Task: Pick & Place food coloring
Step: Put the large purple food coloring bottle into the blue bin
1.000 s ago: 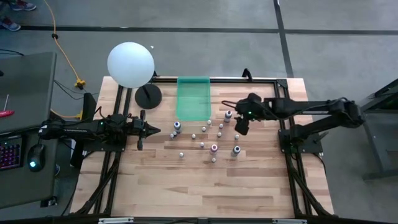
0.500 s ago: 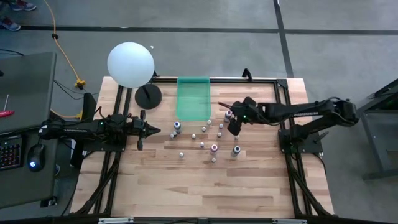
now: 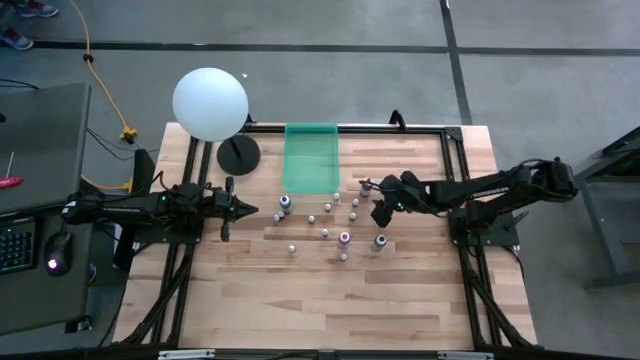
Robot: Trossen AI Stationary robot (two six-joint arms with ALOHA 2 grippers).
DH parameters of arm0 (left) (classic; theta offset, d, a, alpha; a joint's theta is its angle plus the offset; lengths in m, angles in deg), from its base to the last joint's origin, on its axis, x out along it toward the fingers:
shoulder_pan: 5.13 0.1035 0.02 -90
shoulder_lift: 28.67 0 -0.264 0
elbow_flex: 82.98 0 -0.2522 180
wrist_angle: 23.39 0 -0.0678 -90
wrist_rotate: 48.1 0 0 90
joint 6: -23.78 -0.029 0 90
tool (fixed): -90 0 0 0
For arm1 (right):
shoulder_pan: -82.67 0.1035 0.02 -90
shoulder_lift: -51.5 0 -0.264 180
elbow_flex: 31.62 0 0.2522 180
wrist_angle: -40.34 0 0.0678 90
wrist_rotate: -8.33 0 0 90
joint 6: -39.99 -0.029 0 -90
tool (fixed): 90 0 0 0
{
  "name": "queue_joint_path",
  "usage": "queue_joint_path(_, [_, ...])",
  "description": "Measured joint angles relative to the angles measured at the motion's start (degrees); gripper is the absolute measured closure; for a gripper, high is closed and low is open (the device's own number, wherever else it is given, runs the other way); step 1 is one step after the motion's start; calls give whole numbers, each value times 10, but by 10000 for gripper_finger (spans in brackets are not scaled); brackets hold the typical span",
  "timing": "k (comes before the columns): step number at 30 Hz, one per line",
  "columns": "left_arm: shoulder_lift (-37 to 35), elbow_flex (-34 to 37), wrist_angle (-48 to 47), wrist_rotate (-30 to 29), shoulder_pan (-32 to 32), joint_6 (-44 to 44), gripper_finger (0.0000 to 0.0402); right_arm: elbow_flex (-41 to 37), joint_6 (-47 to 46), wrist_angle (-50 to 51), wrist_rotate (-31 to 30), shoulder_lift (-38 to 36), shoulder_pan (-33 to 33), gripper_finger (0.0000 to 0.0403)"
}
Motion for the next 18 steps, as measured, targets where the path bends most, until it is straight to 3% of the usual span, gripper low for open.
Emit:
queue_joint_path(9, [0,0,0,0,0,0,401,-45,31,-189,-74,-6,0,177])
queue_joint_path(18, [0,0,0,0,0,0,401,-52,81,-204,-64,-3,-18,180])
